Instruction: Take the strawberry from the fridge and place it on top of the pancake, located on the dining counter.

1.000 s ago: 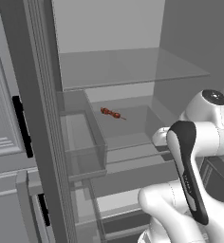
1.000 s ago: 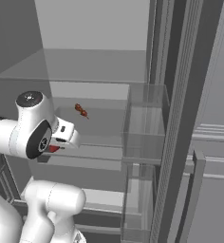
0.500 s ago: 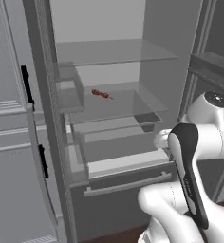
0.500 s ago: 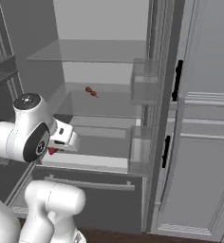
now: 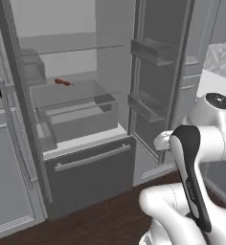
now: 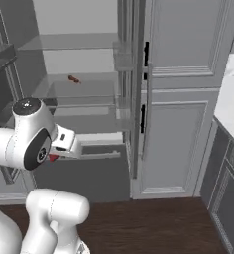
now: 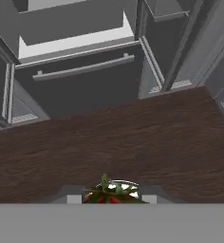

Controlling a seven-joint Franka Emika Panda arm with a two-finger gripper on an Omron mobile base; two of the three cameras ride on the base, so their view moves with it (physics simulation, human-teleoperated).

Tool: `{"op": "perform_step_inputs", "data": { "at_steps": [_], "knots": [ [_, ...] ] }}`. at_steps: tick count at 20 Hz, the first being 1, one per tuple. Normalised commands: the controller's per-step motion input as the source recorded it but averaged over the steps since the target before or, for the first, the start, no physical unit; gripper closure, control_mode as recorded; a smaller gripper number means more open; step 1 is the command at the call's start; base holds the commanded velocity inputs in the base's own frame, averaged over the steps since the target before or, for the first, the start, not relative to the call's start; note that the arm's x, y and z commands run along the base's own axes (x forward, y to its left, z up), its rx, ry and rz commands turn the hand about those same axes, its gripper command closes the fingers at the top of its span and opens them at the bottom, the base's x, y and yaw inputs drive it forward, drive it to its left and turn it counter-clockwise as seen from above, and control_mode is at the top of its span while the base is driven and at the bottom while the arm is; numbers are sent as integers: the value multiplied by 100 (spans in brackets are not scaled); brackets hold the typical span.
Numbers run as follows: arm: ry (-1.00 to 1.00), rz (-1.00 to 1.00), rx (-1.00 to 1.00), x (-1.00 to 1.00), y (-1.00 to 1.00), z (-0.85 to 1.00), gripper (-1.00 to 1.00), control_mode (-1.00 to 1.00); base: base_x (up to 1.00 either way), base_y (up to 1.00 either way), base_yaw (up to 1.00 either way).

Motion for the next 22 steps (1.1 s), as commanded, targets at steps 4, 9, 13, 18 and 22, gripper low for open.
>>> {"op": "perform_step_inputs", "data": {
  "at_steps": [4,9,13,18,22],
  "knots": [
    [0,0,0,0,0,0,100,100,-42,-27,-73],
    [0,0,0,0,0,0,100,100,-12,-30,-80],
    [0,0,0,0,0,0,100,100,-7,-36,-80],
    [0,0,0,0,0,0,100,100,-2,-48,-79],
    [0,0,0,0,0,0,100,100,0,-67,-78]
  ]
}}
